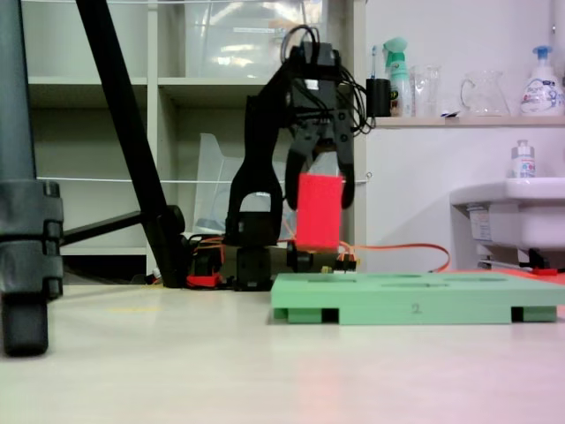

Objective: Put the square block into the corresponding hole

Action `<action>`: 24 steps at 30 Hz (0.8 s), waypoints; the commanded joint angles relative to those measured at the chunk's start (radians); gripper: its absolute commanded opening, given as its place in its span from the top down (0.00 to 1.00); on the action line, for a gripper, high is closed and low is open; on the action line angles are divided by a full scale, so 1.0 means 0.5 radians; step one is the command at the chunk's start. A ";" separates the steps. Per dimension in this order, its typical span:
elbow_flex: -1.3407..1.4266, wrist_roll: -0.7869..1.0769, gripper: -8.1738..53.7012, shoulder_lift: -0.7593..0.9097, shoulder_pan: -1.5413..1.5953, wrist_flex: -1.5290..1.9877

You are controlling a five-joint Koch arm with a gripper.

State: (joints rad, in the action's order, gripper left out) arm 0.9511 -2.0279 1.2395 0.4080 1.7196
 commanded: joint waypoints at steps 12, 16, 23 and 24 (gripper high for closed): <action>-0.156 0.018 0.64 -0.089 0.009 0.009; -0.156 0.021 0.64 -0.126 0.015 -0.037; -0.156 0.064 0.64 -0.175 0.037 -0.092; -0.156 0.067 0.64 -0.178 0.040 -0.098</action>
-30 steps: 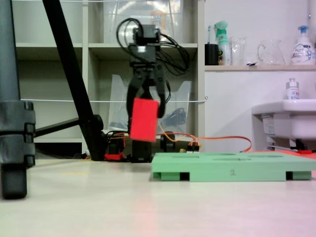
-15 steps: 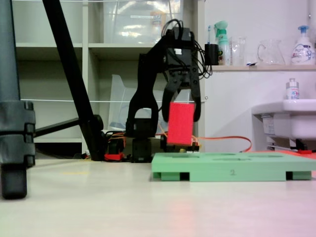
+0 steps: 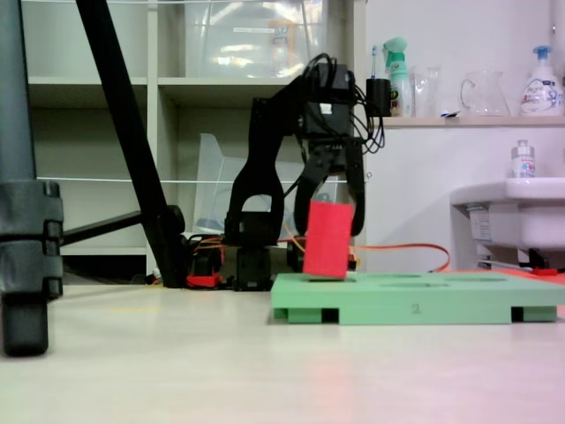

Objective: Put the square block into the corresponding hole

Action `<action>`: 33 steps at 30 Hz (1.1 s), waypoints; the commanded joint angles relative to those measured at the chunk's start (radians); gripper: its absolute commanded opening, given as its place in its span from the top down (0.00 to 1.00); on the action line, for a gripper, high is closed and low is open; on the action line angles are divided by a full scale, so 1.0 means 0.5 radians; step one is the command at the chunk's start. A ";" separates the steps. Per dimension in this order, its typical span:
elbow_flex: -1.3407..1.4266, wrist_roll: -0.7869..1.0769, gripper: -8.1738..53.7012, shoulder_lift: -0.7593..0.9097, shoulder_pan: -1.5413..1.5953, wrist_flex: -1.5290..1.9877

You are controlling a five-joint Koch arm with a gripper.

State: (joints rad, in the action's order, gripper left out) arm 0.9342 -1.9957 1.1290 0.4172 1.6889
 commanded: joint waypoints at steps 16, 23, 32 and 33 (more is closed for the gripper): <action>-0.153 -0.003 0.62 -0.061 0.040 -0.175; -0.150 -0.018 0.63 -0.175 0.101 -0.156; -0.153 -0.028 0.18 -0.445 0.098 -0.147; -0.153 -0.025 0.10 -0.451 0.092 -0.126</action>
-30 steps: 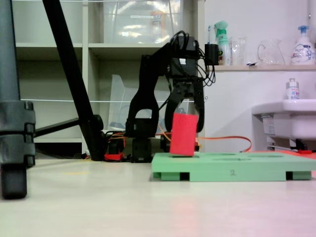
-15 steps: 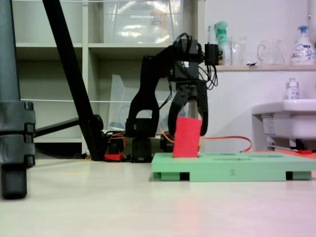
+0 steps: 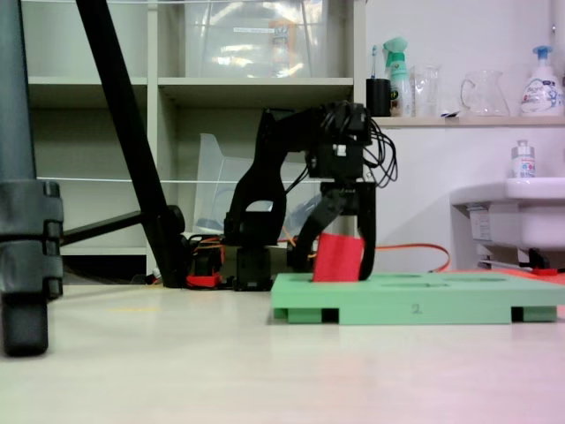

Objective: Put the square block into the corresponding hole

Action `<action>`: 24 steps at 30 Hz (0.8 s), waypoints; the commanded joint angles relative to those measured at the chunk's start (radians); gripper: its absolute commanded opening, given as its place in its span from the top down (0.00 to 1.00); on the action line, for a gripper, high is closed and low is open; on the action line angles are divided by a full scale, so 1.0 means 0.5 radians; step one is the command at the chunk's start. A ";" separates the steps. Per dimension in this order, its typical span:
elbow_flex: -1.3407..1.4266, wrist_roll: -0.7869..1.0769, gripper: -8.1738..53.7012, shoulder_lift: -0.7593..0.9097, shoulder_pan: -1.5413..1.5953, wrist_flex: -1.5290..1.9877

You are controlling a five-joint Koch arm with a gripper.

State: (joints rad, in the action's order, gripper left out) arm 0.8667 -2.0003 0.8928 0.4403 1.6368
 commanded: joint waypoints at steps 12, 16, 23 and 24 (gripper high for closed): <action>-0.043 0.344 0.09 0.923 -0.083 0.135; -0.043 0.920 0.09 1.258 -0.224 0.126; -0.040 2.089 0.09 1.378 -0.589 0.061; -0.006 2.157 0.09 1.393 -0.620 0.034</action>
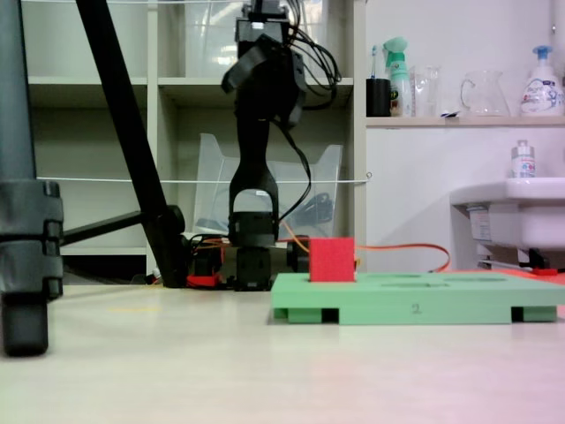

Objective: Put the square block into the corresponding hole

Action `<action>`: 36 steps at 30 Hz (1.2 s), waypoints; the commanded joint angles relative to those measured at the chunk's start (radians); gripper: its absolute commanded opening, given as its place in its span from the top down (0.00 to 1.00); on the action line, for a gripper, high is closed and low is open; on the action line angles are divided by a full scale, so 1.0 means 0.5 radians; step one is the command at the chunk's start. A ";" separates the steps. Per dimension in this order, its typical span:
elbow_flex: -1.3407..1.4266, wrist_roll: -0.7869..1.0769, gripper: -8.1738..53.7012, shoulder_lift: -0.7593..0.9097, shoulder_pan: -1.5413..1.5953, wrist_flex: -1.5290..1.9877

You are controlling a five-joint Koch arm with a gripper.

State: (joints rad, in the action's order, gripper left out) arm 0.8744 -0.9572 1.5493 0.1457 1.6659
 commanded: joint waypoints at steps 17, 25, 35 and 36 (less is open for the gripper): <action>3.019 1.255 0.27 1.405 -0.365 -2.494; 4.194 1.715 0.27 1.503 -0.417 -3.381; 4.513 1.770 0.34 1.509 -0.408 -3.378; 4.519 1.770 0.34 1.513 -0.402 -3.378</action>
State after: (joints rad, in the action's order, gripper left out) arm 3.0634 -0.0782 2.2427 -0.0522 -0.0291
